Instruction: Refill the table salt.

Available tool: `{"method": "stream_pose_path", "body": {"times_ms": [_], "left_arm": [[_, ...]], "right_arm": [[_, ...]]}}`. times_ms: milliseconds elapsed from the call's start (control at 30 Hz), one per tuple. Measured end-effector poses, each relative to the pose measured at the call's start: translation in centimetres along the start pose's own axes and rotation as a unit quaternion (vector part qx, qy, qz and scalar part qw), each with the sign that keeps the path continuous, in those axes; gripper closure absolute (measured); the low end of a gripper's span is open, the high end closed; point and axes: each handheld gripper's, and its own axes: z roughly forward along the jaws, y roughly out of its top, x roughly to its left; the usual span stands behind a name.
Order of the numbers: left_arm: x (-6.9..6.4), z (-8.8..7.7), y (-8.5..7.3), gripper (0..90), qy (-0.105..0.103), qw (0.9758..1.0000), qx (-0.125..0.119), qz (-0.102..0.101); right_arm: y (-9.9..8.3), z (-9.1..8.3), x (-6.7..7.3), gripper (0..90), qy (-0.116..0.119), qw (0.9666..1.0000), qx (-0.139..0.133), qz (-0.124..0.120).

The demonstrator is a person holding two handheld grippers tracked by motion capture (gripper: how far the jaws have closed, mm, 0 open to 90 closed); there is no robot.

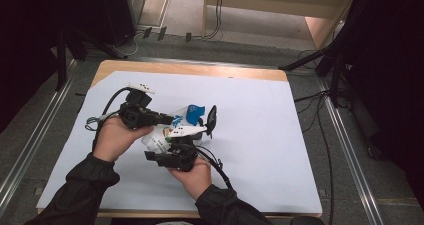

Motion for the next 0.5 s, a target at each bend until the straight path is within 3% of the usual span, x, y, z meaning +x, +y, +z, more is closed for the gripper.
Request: {"method": "stream_pose_path", "body": {"times_ms": [500], "left_arm": [[-0.11, 0.03, 0.04, 89.8, 0.001, 1.0000, -0.003, 0.000]], "right_arm": [[0.15, 0.04, 0.16, 60.3, 0.001, 1.0000, 0.005, -0.004]]}}
